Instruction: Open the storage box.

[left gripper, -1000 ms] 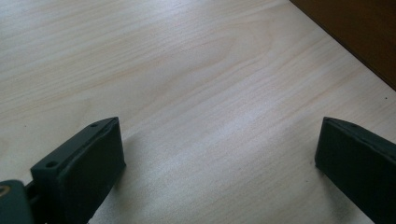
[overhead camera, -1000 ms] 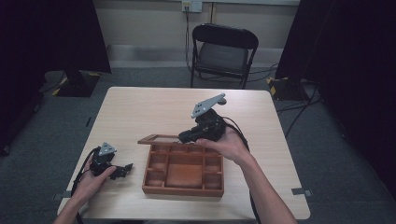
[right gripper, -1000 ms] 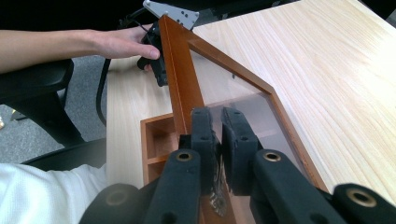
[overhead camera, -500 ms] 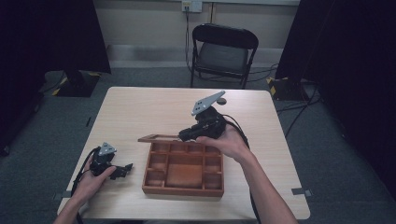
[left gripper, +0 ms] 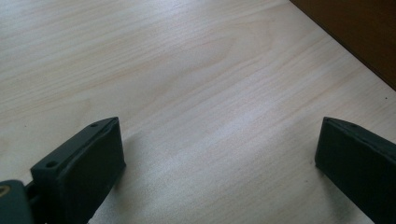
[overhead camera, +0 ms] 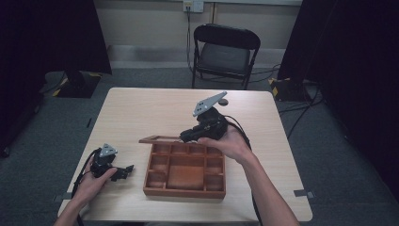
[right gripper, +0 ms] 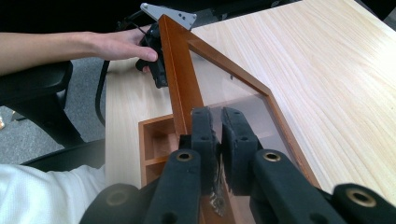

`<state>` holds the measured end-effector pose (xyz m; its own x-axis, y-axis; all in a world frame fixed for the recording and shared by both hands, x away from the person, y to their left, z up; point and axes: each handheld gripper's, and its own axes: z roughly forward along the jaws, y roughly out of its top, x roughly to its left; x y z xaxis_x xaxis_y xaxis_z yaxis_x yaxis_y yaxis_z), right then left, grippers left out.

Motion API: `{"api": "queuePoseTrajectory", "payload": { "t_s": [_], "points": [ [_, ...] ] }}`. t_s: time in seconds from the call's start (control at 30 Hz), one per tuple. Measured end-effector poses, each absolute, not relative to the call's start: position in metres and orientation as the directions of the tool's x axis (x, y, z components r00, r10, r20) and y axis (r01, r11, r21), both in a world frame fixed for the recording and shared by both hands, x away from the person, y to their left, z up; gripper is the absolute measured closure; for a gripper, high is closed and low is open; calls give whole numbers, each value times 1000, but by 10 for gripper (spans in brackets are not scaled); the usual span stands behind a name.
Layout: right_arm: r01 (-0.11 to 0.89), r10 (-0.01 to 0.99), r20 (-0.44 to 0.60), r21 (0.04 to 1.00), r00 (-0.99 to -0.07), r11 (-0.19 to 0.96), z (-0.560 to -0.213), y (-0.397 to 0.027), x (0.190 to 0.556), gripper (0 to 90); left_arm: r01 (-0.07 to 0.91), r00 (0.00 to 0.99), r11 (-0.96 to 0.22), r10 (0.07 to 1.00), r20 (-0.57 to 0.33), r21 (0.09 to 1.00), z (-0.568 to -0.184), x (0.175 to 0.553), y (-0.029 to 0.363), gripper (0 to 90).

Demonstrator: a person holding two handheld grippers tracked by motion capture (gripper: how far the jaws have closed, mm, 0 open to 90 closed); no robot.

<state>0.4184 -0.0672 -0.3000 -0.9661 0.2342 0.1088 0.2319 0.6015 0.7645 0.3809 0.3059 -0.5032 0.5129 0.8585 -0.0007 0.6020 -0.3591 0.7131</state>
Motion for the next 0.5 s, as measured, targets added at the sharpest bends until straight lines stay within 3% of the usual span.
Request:
{"api": "queuePoseTrajectory", "payload": {
  "t_s": [0.5],
  "points": [
    [230,234,106,763,-967,604,-300,-67,418,843,602,513,-359,858,-1,713,-503,381,306,6]
  ]
}}
